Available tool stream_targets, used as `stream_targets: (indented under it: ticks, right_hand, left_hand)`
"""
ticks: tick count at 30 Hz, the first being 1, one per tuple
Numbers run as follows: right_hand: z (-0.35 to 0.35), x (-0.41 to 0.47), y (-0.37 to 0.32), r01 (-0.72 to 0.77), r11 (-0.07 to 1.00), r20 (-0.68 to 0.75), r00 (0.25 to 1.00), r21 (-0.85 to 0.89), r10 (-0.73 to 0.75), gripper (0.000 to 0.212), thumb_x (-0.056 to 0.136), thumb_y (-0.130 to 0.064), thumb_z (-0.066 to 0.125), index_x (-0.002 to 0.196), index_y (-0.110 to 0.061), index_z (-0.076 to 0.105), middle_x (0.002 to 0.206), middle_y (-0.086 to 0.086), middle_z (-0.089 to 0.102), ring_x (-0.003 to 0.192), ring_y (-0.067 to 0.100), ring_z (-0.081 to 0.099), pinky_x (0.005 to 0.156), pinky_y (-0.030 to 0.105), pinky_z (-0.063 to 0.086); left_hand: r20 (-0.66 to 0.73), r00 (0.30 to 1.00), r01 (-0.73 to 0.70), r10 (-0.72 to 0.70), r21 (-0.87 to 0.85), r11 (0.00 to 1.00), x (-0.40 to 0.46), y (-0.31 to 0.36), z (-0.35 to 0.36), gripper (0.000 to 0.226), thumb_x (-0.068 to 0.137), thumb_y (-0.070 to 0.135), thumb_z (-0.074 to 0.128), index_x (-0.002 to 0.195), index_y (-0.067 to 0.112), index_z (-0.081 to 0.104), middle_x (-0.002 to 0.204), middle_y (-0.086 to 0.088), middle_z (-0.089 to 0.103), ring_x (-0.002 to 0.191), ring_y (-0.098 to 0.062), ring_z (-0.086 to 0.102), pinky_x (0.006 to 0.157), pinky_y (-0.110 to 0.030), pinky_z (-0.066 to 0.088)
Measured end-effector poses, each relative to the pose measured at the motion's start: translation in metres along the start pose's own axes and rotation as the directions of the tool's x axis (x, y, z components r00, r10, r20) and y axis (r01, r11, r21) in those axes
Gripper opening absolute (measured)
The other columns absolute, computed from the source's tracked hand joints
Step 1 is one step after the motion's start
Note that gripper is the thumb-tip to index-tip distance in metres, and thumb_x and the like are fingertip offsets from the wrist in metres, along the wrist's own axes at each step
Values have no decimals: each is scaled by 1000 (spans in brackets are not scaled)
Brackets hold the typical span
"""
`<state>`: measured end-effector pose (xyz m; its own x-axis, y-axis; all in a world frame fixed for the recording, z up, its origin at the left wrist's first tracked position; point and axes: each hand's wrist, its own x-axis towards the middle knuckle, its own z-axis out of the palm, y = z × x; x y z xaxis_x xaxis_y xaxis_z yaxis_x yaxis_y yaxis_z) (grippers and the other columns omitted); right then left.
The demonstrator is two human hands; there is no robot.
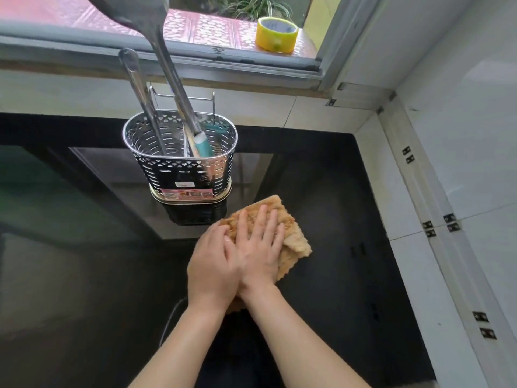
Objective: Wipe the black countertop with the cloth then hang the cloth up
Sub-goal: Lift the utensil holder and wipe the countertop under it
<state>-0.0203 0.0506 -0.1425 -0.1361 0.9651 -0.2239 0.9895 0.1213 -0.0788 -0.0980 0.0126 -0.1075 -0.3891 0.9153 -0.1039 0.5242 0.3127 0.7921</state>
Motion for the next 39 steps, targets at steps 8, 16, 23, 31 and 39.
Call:
stream_targets:
  ticks: [8, 16, 23, 31, 39]
  right_hand:
    - [1, -3, 24, 257, 966, -61, 965, 34, -255, 65, 101, -54, 20, 160, -25, 22, 168, 17, 7, 155, 37, -5, 124, 57, -5]
    - [-20, 27, 114, 41, 994, -110, 993, 97, -30, 65, 99, -54, 15, 160, -31, 18, 170, 3, 1, 156, 21, -11, 124, 43, -12]
    - [-24, 51, 169, -148, 980, -169, 971, 131, 170, 61, 103, -50, 23, 159, -25, 26, 169, 5, 14, 156, 24, 4, 126, 46, -1]
    - [-36, 66, 215, -267, 940, -228, 922, 211, 313, 69, 99, -47, 18, 156, -10, 27, 164, 17, 26, 152, 34, 20, 125, 50, 12]
    - [-34, 68, 212, -256, 940, -251, 917, 225, 310, 71, 98, -46, 18, 153, -5, 34, 163, 18, 27, 151, 35, 22, 124, 51, 15]
  left_hand:
    - [-111, 993, 51, -42, 79, 996, 5, -5, -9, 19, 101, 21, 47, 102, 18, 66, 93, 6, 62, 98, -20, 58, 81, -38, 47]
    - [-245, 943, 184, -227, -186, 965, 23, 9, -18, 31, 106, 30, 40, 87, 23, 64, 85, 10, 65, 81, -9, 57, 73, -33, 39]
    - [-325, 880, 270, -347, -261, 927, 42, 15, -41, 35, 106, 32, 38, 86, 18, 64, 81, 7, 65, 78, -6, 57, 65, -24, 37]
    - [-502, 759, 209, -415, -416, 885, 69, 29, -82, 28, 99, 42, 34, 102, 20, 50, 93, 2, 62, 88, -20, 57, 77, -37, 41]
    - [-449, 818, 250, -359, -284, 926, 111, 45, -109, 59, 98, 66, 23, 112, 19, 57, 103, 1, 61, 93, -18, 56, 65, -26, 34]
